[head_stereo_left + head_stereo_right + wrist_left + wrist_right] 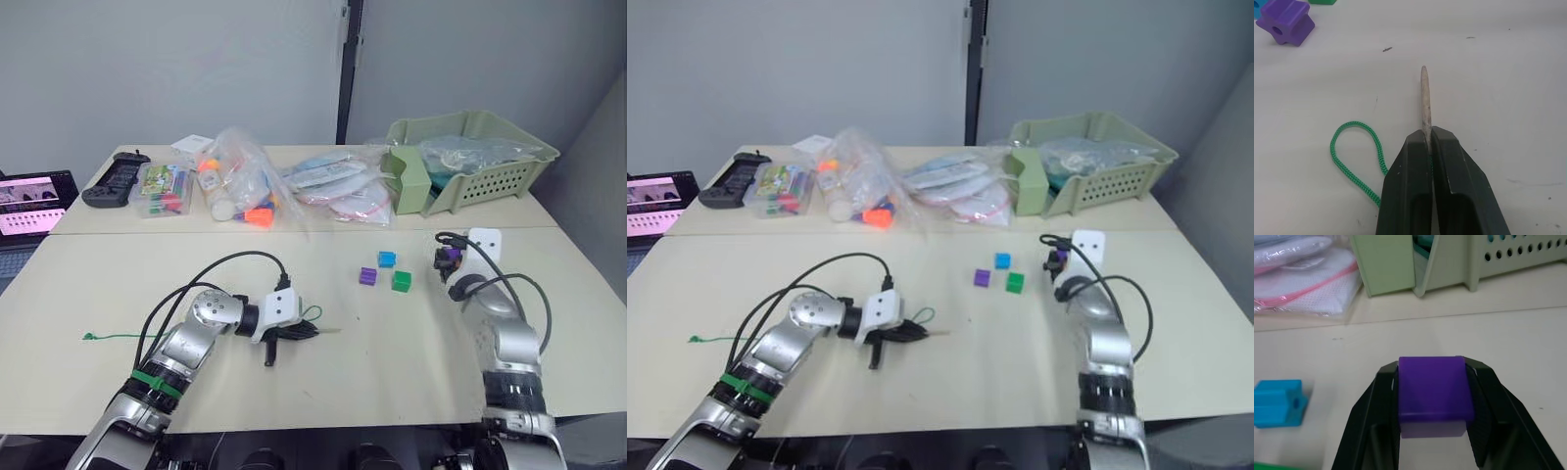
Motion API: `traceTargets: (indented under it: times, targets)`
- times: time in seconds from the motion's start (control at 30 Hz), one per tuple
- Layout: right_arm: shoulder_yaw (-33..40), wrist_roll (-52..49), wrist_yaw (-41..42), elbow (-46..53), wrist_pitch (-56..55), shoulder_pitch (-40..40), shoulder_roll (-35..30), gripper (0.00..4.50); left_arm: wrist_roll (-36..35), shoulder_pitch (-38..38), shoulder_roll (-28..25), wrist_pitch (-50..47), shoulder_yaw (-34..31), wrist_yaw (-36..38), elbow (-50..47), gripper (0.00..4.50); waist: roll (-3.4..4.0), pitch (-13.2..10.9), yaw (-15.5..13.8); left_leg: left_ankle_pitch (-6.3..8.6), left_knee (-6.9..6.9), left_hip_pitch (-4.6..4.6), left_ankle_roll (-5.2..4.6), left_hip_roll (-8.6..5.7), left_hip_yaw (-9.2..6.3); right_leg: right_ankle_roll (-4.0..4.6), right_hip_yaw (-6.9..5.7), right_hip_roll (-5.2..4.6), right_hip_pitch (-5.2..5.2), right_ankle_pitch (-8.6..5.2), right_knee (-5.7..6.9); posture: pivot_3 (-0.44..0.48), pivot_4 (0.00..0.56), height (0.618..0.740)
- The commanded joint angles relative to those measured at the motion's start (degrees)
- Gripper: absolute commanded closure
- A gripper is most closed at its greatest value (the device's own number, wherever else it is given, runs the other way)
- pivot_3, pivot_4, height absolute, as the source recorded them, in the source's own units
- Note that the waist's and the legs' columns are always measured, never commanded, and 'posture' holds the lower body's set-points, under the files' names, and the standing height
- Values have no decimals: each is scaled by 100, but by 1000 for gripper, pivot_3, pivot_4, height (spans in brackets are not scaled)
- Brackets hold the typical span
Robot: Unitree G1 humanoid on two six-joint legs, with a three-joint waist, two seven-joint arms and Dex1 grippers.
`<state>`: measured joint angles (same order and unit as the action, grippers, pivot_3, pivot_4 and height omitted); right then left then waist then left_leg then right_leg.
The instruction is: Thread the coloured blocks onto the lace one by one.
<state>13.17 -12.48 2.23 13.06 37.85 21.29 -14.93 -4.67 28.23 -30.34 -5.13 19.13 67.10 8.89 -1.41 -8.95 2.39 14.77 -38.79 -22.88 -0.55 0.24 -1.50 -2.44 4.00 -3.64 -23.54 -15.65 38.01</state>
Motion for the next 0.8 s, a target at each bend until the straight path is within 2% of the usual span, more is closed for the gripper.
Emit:
traceTargets:
  times: [0.03, 0.17, 0.3, 0.53, 0.8]
  targets:
    - [-397, -488, -143, 2380, 1186, -436, 214, 3312, -46, 42, -31, 81, -102, 39, -39, 4500, 2, 1, 6, 0, 0, -8, 0, 1, 0, 0, 0, 2, -10, 0, 3, 0, 150, 740]
    - [-1989, -676, -416, 4191, 2066, -1512, 473, 3312, -33, 118, -11, 111, -94, 69, 109, 4500, 2, 1, 5, -1, -4, -11, 2, 10, -5, 1, -3, 13, -14, 0, 4, 0, 150, 740]
    - [-3008, -184, -607, 3844, 1760, -2068, 501, 3312, -42, 154, -43, 74, -82, 164, 93, 4500, 2, 1, 6, -4, -17, -14, 5, 3, -1, 0, -1, 11, -11, 0, -3, 0, 150, 740]
    - [-3172, 460, -548, 2142, 368, -2579, 551, 3312, -74, 114, -285, -49, -158, 298, -94, 4500, -2, -1, -4, -11, -18, 13, 4, -10, 0, -4, -5, 15, 33, -2, -44, 0, 150, 740]
    - [-3051, 571, -371, 1362, -280, -2606, 846, 3312, -107, 125, -404, -171, -199, 299, -212, 4500, -5, -1, 18, -18, -17, 42, 0, 15, 8, -3, -3, 25, 52, -2, -40, 0, 150, 740]
